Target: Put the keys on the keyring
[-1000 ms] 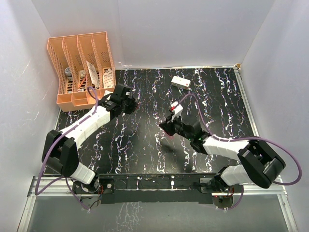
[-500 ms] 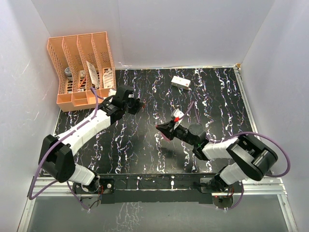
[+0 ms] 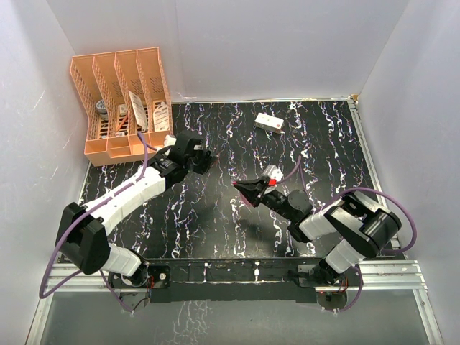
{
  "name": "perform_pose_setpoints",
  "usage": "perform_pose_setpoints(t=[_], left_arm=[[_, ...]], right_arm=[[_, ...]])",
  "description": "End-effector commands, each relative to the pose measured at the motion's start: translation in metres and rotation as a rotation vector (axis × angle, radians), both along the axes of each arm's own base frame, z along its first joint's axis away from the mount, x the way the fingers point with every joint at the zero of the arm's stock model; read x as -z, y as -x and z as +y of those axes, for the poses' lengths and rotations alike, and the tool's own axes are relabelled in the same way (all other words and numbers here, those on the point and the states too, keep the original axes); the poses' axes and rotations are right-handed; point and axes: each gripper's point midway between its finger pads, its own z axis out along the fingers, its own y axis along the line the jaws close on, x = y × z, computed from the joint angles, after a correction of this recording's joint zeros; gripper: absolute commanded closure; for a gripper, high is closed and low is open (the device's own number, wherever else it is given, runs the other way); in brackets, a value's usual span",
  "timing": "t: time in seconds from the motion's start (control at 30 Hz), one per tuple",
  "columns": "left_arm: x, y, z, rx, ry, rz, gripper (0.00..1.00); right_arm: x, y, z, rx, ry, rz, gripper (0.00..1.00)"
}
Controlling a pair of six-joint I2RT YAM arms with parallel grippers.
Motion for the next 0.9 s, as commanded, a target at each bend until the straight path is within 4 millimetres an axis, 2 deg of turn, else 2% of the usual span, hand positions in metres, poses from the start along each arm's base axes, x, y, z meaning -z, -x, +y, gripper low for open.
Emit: perform_pose_setpoints(t=[0.0, 0.37, 0.63, 0.87], left_arm=[[-0.014, 0.003, -0.006, 0.004, 0.027, -0.039, 1.0], [-0.012, 0.002, -0.013, -0.002, 0.019, -0.041, 1.0], [-0.006, 0.008, -0.02, -0.001, 0.021, -0.006, 1.0], [0.001, 0.017, -0.017, -0.068, 0.045, 0.043, 1.0]], right_arm=[[-0.037, -0.003, -0.011, 0.054, -0.105, -0.121, 1.0], [-0.054, -0.017, -0.021, 0.146, -0.146, -0.131, 1.0], [-0.067, -0.023, -0.018, 0.154, -0.169, -0.167, 1.0], [-0.073, -0.031, -0.017, 0.176, -0.168, -0.196, 1.0]])
